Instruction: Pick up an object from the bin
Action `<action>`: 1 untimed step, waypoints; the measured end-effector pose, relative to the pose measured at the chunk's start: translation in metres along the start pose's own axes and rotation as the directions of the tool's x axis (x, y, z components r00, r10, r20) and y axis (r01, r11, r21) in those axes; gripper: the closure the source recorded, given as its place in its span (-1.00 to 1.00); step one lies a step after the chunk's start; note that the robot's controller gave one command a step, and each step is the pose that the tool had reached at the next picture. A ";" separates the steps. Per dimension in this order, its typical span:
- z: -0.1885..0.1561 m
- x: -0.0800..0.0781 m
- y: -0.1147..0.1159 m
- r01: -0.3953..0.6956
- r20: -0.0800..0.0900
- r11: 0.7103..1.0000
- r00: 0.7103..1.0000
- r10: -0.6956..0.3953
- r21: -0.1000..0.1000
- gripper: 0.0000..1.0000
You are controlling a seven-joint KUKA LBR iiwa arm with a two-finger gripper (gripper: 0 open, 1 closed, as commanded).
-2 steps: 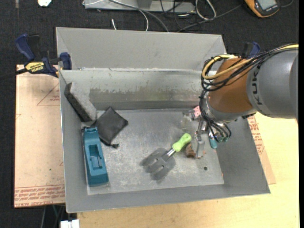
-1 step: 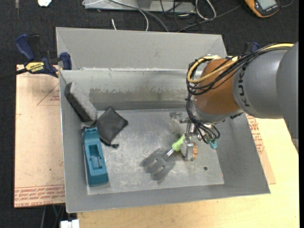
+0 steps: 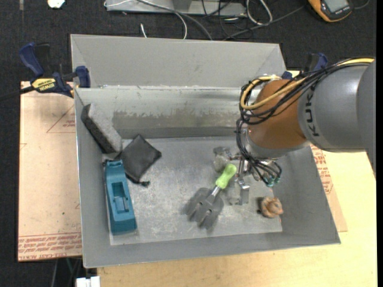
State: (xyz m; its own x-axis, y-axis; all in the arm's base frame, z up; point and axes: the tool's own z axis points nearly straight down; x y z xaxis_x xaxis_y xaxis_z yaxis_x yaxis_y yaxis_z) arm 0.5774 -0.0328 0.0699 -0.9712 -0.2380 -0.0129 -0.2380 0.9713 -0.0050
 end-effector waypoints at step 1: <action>-0.001 -0.006 0.017 0.459 0.003 0.888 0.888 -0.459 -0.002 1.00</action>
Offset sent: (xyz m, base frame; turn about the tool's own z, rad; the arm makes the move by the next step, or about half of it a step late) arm 0.0000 0.0000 0.0000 0.0000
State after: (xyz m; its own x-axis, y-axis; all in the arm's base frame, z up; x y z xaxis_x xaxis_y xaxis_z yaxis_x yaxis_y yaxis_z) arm 0.5787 -0.0151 0.0708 -0.7532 -0.6576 -0.0125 -0.6576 0.7533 -0.0084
